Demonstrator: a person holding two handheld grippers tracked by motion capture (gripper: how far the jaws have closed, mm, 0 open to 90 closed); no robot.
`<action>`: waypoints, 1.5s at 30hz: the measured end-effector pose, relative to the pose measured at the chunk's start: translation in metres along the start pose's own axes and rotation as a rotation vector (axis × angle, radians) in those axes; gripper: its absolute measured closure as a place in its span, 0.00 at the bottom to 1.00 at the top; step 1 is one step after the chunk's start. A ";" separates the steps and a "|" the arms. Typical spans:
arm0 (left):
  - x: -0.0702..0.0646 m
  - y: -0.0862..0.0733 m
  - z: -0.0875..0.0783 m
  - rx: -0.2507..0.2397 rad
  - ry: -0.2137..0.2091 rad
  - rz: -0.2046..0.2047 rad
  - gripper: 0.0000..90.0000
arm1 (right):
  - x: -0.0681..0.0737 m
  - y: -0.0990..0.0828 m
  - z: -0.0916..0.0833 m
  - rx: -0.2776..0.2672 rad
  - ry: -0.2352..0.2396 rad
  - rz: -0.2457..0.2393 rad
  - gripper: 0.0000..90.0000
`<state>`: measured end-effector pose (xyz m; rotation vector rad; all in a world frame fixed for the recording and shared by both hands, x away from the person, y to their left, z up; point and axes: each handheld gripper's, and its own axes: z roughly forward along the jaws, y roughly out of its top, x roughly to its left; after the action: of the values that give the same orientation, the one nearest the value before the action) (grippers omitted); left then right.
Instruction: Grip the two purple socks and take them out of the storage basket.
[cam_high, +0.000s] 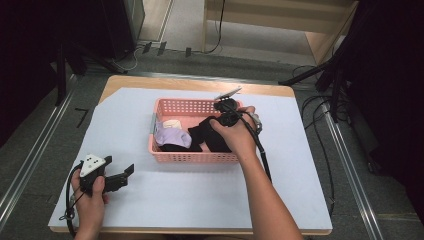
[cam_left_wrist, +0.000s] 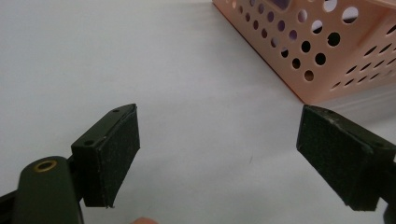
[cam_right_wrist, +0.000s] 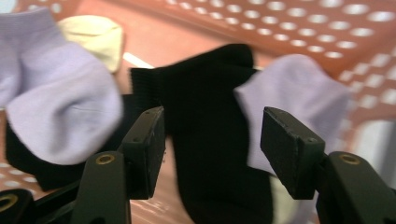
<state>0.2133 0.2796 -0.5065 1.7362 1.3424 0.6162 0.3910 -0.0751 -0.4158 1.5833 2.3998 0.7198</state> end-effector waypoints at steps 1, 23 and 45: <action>0.000 0.000 0.000 0.000 0.000 0.000 0.16 | 0.000 0.000 0.000 0.000 0.000 0.000 0.45; 0.000 0.000 0.000 -0.001 0.001 -0.006 0.16 | 0.088 0.009 0.043 0.048 0.117 -0.097 0.48; 0.000 0.000 0.000 0.006 0.000 -0.002 0.16 | 0.011 0.011 -0.020 -0.113 0.080 0.017 0.99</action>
<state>0.2137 0.2799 -0.5064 1.7398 1.3475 0.6121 0.3873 -0.0675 -0.3919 1.5608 2.3564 0.9207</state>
